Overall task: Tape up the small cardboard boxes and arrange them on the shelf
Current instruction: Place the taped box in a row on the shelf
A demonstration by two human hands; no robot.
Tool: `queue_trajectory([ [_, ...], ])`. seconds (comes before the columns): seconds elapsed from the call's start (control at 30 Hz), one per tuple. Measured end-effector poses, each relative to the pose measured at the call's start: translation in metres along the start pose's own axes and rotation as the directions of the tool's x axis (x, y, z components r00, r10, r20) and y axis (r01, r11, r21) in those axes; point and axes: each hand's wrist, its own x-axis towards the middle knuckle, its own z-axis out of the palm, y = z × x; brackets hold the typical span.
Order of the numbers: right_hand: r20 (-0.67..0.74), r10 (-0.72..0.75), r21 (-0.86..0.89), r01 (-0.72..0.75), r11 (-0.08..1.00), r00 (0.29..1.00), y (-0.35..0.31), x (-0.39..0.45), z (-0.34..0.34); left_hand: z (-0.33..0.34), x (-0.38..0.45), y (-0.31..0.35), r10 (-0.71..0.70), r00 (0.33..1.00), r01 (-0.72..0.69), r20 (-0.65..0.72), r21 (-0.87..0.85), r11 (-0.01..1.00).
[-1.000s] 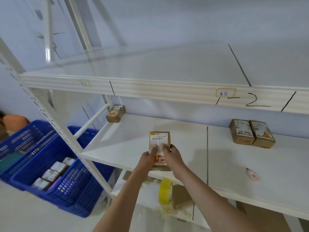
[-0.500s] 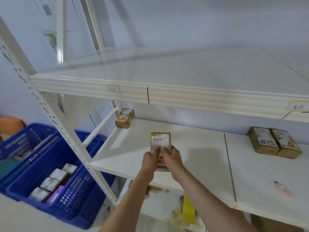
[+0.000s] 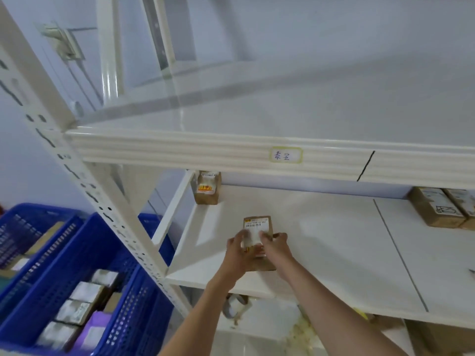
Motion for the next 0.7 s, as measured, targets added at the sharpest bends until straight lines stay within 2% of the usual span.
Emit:
queue_trajectory([
  [0.1, 0.048, 0.056, 0.031, -0.058, 0.998, 0.997, 0.004, 0.007, 0.01, -0.01, 0.003, -0.016, 0.072, 0.993, -0.089, 0.094, 0.201, 0.975],
  [0.17, 0.15, 0.059, 0.034, -0.064, 0.997, 0.987, 0.005, 0.009, 0.013, -0.016, 0.005, -0.019, 0.099, 0.988, -0.124, 0.117, 0.237, 0.964],
  [0.23, 0.259, 0.039, -0.043, -0.029, 0.999, 0.965, 0.005, 0.009, 0.013, -0.021, 0.009, -0.021, 0.096, 0.987, -0.129, 0.131, 0.273, 0.953],
  [0.33, 0.3, -0.1, -0.234, 0.175, 0.956, 0.949, 0.009, 0.006, 0.011, -0.023, 0.012, -0.024, 0.088, 0.99, -0.122, 0.112, 0.341, 0.932],
  [0.4, 0.265, -0.236, -0.419, 0.332, 0.845, 0.935, 0.012, 0.002, 0.01, -0.021, 0.013, -0.024, 0.132, 0.987, -0.155, 0.088, 0.36, 0.92],
  [0.47, 0.272, -0.328, -0.523, 0.425, 0.739, 0.905, 0.018, 0.001, 0.011, -0.022, 0.016, -0.025, 0.137, 0.986, -0.16, 0.091, 0.364, 0.918],
  [0.57, 0.32, -0.311, -0.538, 0.442, 0.718, 0.895, 0.027, 0.001, 0.012, -0.028, 0.017, -0.026, 0.1, 0.984, -0.147, 0.146, 0.36, 0.921],
  [0.7, 0.378, -0.284, -0.427, 0.438, 0.791, 0.881, 0.029, 0.011, 0.013, -0.039, 0.024, -0.032, 0.114, 0.982, -0.168, 0.152, 0.414, 0.895],
])
